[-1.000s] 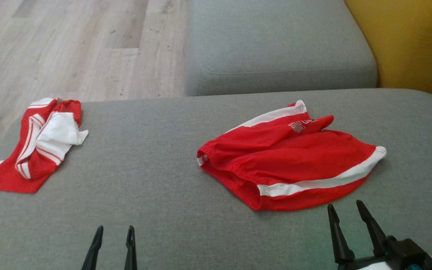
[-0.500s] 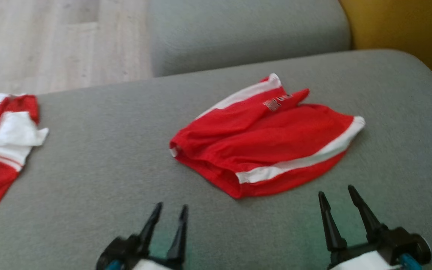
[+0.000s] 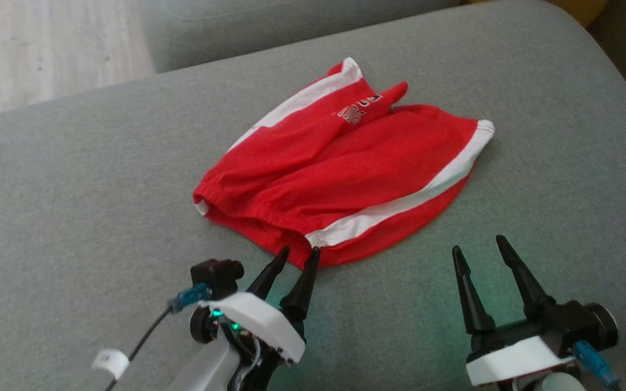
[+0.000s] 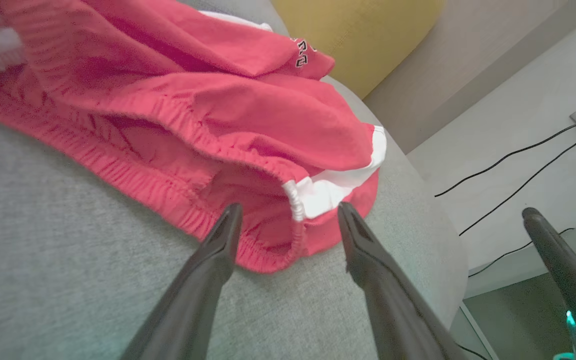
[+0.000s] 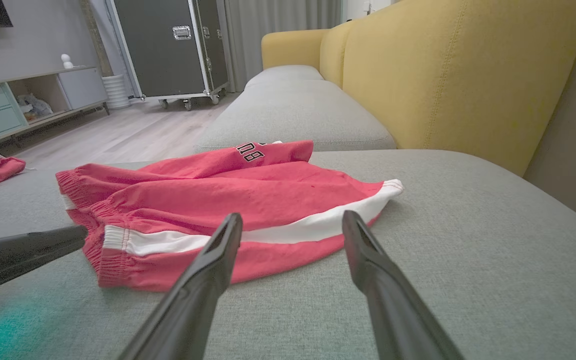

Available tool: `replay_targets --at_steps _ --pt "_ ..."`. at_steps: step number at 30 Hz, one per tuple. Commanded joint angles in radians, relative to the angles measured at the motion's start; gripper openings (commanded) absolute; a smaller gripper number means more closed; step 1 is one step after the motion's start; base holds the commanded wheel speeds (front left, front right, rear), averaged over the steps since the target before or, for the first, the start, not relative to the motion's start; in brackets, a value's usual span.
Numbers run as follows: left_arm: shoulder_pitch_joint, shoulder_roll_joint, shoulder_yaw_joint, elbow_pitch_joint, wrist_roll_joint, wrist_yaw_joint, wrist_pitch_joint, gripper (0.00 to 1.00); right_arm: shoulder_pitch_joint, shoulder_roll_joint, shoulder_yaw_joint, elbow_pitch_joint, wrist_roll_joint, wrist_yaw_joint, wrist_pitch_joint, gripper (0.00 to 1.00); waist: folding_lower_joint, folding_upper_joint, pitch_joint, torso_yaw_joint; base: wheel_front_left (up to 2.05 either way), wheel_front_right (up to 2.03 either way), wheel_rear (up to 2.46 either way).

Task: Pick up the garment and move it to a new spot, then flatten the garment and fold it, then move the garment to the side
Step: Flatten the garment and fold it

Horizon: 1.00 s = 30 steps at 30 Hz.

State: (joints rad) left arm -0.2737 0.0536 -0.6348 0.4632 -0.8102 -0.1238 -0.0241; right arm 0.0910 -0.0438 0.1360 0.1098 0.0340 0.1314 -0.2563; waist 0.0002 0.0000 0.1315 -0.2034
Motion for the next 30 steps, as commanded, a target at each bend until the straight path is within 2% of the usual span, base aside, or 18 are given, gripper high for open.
replay_targets --at_steps 1,8,9,10,11,19,24,30 --pt "-0.049 -0.003 0.017 -0.011 -0.015 -0.005 0.007 1.00 -0.038 -0.006 0.029 -0.034 0.003 -0.001 -0.006 1.00 -0.0002 0.0000 0.020 -0.021 0.00 0.00 0.00" --pt "-0.097 -0.002 -0.006 0.028 -0.070 -0.006 0.016 0.98 -0.052 -0.006 0.030 -0.035 0.005 -0.001 -0.006 1.00 -0.0002 0.0000 0.045 -0.043 0.00 0.00 0.00" --pt "-0.101 0.000 -0.012 0.028 -0.077 -0.006 0.013 0.65 -0.052 -0.006 0.029 -0.036 0.005 -0.001 -0.006 1.00 -0.0002 0.0000 0.047 -0.043 0.00 0.00 0.00" --pt "-0.106 0.002 -0.019 0.026 -0.082 -0.007 0.008 0.25 -0.053 -0.006 0.027 -0.037 0.005 -0.001 -0.006 1.00 -0.0002 0.0000 0.049 -0.043 0.00 0.00 0.00" --pt "-0.109 0.005 -0.025 0.024 -0.087 -0.007 0.001 0.00 -0.053 -0.006 0.026 -0.038 0.004 -0.001 -0.006 1.00 -0.0002 0.0000 0.051 -0.042 0.00 0.00 0.00" --pt "-0.122 0.038 -0.089 0.003 -0.110 -0.007 -0.050 0.00 -0.046 -0.006 0.016 -0.035 0.000 -0.001 -0.006 1.00 -0.0002 0.0000 0.046 0.000 0.00 0.00 0.00" --pt "-0.099 0.088 -0.109 -0.014 -0.089 -0.007 -0.118 0.00 -0.035 -0.006 0.010 -0.031 0.000 -0.001 -0.006 1.00 -0.0002 0.0000 0.022 0.059 0.00 0.00 0.00" --pt "-0.043 0.177 -0.105 -0.064 -0.067 0.005 -0.146 0.00 -0.012 -0.006 0.010 -0.017 0.003 -0.001 -0.006 1.00 -0.0002 0.0000 -0.014 0.156 0.00 0.00 0.00"
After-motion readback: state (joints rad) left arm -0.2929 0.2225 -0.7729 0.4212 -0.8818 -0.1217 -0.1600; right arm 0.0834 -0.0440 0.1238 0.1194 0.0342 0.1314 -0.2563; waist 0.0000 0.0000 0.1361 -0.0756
